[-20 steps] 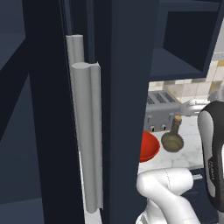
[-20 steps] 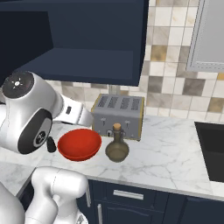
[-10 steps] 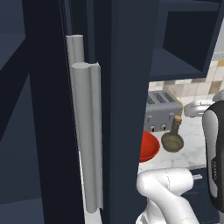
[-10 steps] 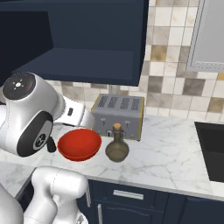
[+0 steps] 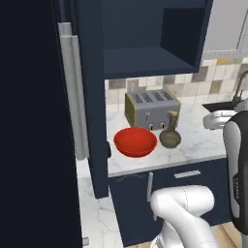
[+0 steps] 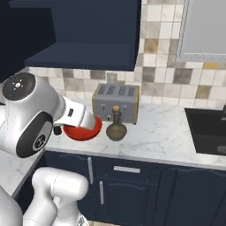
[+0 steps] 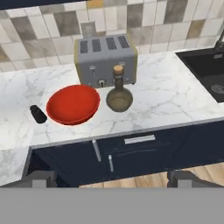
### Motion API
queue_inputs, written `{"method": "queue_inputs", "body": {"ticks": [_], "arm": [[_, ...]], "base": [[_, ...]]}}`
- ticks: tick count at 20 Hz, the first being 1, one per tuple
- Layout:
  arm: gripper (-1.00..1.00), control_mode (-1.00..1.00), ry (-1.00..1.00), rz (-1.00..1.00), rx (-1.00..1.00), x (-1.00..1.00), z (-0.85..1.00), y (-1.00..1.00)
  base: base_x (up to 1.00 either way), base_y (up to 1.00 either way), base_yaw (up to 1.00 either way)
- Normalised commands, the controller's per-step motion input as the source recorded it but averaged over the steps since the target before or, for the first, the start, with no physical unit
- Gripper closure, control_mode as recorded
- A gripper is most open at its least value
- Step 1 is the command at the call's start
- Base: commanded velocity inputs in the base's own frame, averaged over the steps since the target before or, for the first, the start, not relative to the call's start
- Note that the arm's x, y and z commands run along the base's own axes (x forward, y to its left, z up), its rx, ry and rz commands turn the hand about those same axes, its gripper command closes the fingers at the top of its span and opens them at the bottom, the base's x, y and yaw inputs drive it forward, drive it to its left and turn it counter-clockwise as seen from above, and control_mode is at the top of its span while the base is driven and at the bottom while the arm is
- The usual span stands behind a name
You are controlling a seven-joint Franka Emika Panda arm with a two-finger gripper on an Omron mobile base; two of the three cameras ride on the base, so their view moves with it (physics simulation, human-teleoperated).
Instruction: Retrieve the bottle and the shaker from the cabinet and place them next to the mixing bowl on the counter. Then add garlic from the fridge to the mixing bowl.
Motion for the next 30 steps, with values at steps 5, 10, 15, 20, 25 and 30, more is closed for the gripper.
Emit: {"method": "queue_inputs", "body": {"ticks": [5,10,15,20,25,30], "arm": [[-1.0,1.0,0.0,0.0,0.0,0.0,0.0,0.0],[-1.0,1.0,0.0,0.0,0.0,0.0,0.0,0.0],[-1.0,1.0,0.0,0.0,0.0,0.0,0.0,0.0],[-1.0,1.0,0.0,0.0,0.0,0.0,0.0,0.0],[-1.0,1.0,0.0,0.0,0.0,0.0,0.0,0.0],[-1.0,1.0,0.0,0.0,0.0,0.0,0.0,0.0]], "base": [[-0.13,-0.56,-0.34],[0.0,-0.95,-0.62],[0.0,-0.46,-0.79],[0.22,-0.13,-0.75],[0.59,0.0,-0.65],[0.58,0.0,-0.66]]}}
